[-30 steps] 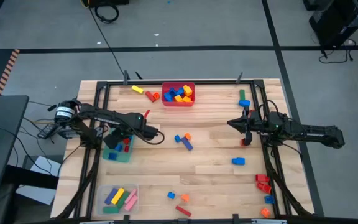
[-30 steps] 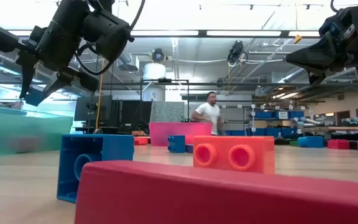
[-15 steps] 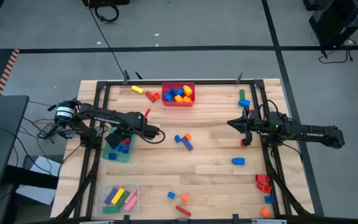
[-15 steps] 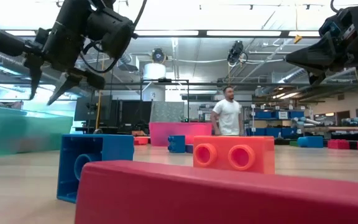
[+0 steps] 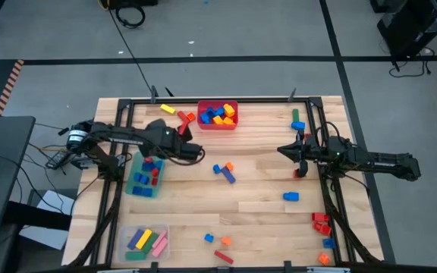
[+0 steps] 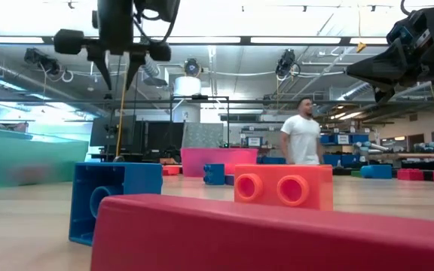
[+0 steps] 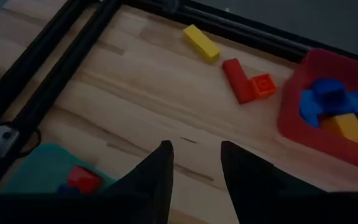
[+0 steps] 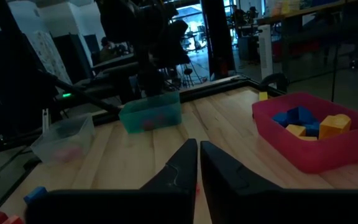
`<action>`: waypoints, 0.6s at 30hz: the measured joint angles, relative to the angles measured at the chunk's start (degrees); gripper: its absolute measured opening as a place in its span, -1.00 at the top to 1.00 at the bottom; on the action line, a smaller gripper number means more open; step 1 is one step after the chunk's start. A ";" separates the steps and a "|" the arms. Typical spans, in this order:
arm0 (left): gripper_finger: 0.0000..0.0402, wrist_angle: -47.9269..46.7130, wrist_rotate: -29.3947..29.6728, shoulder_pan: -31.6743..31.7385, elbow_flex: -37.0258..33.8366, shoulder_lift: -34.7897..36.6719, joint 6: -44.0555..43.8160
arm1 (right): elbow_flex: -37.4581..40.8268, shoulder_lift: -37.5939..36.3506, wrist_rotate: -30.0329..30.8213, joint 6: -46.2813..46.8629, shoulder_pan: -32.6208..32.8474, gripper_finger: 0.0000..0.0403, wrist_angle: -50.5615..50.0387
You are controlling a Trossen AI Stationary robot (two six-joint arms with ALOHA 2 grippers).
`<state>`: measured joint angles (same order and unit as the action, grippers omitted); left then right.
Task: Sort blocks by size
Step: Put the blue 4 studded building block into the teal bin
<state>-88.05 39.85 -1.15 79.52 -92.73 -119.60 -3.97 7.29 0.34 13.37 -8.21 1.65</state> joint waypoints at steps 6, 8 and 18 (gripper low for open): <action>0.29 0.91 0.06 0.00 1.37 -0.02 2.40 | 0.00 -0.02 0.02 0.00 -0.02 0.82 0.01; 0.29 1.02 0.01 0.00 1.08 -0.02 3.21 | 0.00 0.00 0.02 0.01 -0.02 0.83 0.01; 0.29 9.07 -0.30 -0.02 0.86 -0.02 21.59 | 0.00 0.00 0.00 0.00 -0.02 0.82 0.00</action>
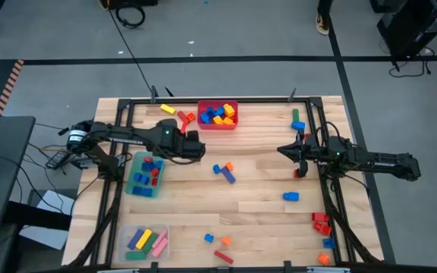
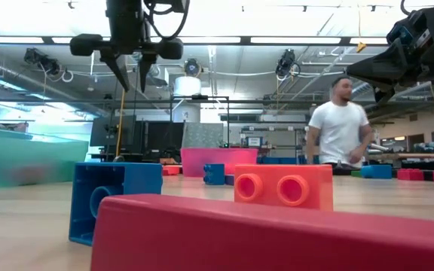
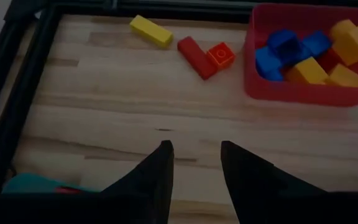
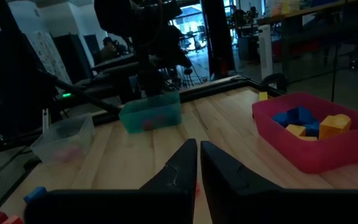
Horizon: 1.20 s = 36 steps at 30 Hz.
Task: Sort blocks by size
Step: Put the blue 4 studded building block into the teal bin
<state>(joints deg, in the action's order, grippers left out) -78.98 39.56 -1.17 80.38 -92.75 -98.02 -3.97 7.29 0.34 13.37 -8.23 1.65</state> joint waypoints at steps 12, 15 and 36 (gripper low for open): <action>0.29 0.45 -0.01 0.02 -0.01 -0.02 14.52 | 0.00 0.00 0.00 0.00 0.02 0.84 0.02; 0.29 1.20 -0.18 0.04 -0.02 -0.02 18.51 | 0.00 0.00 0.01 0.00 0.00 0.83 0.01; 0.25 29.86 -10.73 0.04 -0.02 -0.02 69.29 | 0.00 0.00 0.02 0.00 0.00 0.82 0.02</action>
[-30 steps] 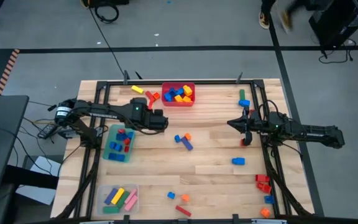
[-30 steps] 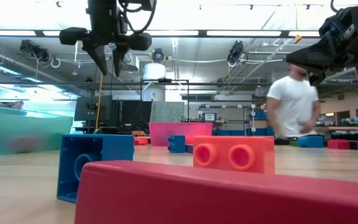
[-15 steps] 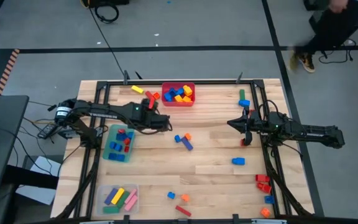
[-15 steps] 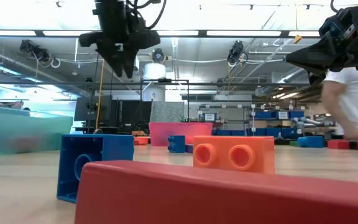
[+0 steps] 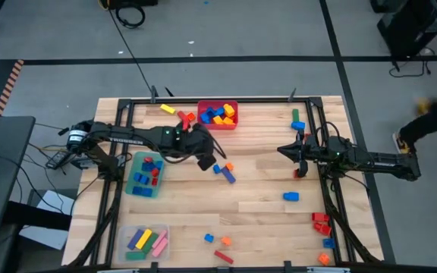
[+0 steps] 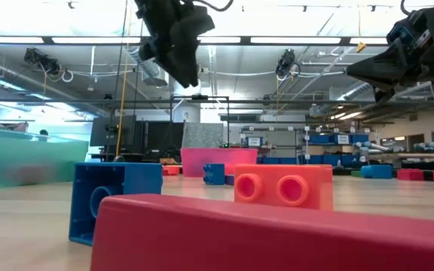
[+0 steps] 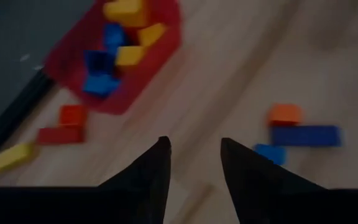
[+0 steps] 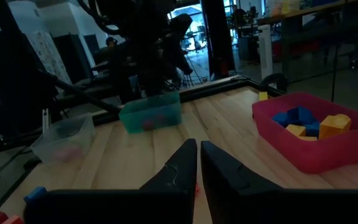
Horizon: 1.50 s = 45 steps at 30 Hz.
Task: Sort blocks by size
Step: Put the blue 4 studded building block into the teal bin
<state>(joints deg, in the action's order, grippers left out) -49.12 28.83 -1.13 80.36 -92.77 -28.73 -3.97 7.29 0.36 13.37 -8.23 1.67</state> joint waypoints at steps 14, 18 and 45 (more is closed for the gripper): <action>-0.34 9.32 -24.02 2.72 -0.02 -4.08 -4.01 | 0.00 -0.01 -0.02 0.00 0.00 0.83 0.01; -0.40 12.45 -30.20 4.19 -0.02 -8.64 -3.42 | 0.00 -0.02 -0.13 0.00 0.02 0.82 0.04; -0.24 12.16 -26.41 4.06 0.00 -22.25 7.81 | 0.00 -0.01 -0.04 0.02 0.00 0.84 0.08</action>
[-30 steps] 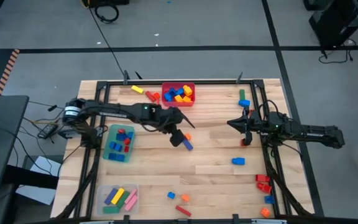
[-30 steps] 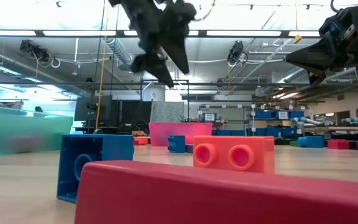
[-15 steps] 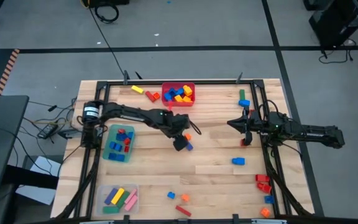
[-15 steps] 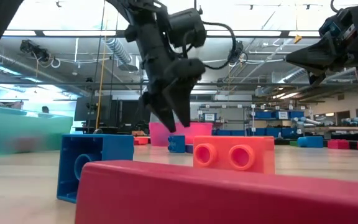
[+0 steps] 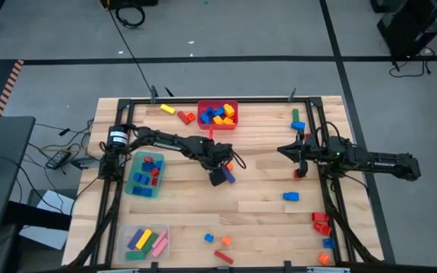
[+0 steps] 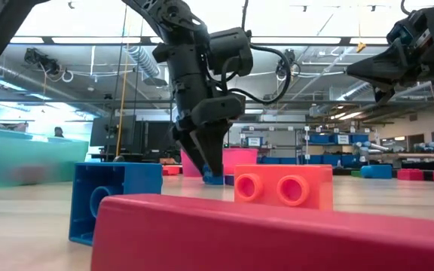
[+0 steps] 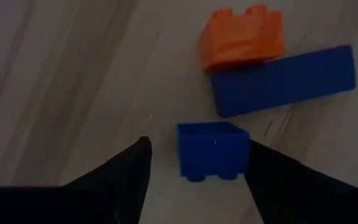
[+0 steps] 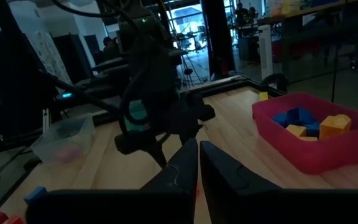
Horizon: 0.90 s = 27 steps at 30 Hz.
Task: Sort blocks by size
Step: Put the blue 4 studded building block into the teal bin
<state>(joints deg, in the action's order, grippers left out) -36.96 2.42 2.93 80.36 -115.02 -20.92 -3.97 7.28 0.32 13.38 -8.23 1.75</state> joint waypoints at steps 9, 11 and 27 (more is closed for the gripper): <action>0.11 1.28 0.07 -0.04 0.00 -0.52 1.26 | 0.00 -0.02 0.00 -0.01 0.00 0.82 0.10; 0.20 1.64 0.07 -0.04 0.01 -0.69 1.15 | 0.00 0.01 0.00 0.01 0.00 0.83 0.10; 0.29 -15.53 0.60 -1.42 0.72 14.36 -3.54 | 0.00 0.01 0.00 0.01 0.02 0.83 0.14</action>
<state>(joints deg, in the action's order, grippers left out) -52.48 3.02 1.52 81.07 -100.67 -24.46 -3.97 7.29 0.32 13.39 -8.21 1.89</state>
